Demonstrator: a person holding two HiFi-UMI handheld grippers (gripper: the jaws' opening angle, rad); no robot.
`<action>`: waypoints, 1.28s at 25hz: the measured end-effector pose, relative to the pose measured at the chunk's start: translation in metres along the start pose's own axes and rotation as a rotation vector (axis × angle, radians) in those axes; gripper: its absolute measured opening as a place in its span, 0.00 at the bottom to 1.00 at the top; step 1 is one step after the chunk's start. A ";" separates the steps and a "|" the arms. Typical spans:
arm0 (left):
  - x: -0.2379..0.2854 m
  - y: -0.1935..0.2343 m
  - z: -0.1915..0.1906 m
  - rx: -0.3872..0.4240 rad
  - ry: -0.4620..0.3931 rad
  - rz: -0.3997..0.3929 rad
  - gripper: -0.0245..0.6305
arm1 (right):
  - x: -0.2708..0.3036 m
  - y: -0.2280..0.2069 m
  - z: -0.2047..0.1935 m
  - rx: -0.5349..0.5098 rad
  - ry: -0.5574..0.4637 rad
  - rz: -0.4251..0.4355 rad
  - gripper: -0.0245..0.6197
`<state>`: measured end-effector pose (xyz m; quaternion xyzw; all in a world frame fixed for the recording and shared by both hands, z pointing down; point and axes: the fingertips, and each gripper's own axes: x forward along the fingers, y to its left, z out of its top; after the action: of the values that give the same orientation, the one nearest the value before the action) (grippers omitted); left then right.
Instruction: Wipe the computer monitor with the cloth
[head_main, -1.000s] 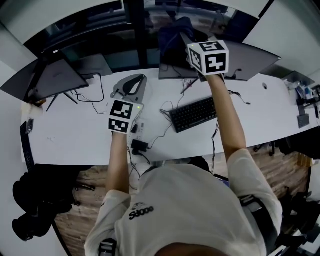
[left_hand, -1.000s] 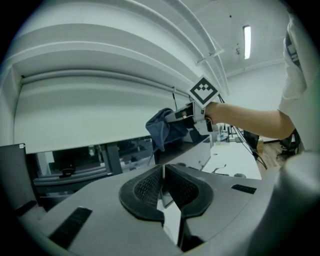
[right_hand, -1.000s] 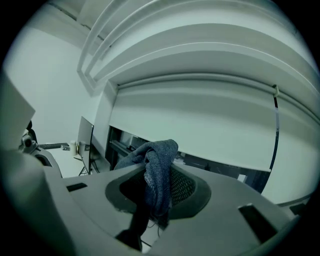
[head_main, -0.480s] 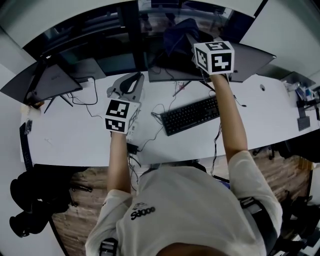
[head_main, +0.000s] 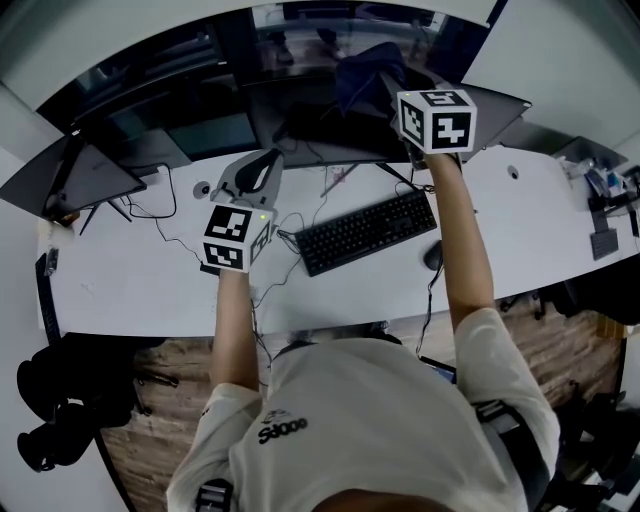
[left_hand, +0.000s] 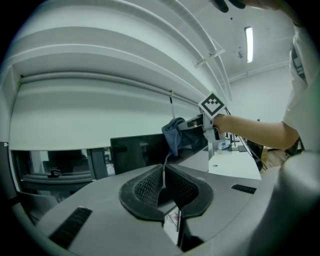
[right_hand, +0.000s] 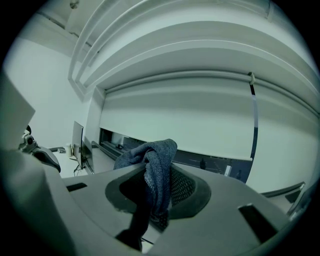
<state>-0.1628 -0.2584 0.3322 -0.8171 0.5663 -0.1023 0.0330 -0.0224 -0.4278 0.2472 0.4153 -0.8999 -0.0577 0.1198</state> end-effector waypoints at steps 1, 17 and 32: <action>0.004 -0.004 0.002 -0.005 -0.004 -0.001 0.08 | -0.003 -0.007 -0.003 0.006 0.001 -0.003 0.18; 0.112 -0.075 0.046 -0.038 -0.053 -0.058 0.08 | -0.055 -0.144 -0.043 0.138 -0.028 0.006 0.18; 0.205 -0.155 0.069 -0.045 -0.068 -0.075 0.08 | -0.125 -0.313 -0.094 0.298 -0.079 -0.175 0.18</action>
<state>0.0632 -0.3985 0.3181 -0.8412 0.5362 -0.0629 0.0300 0.3103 -0.5365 0.2535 0.5027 -0.8629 0.0496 0.0159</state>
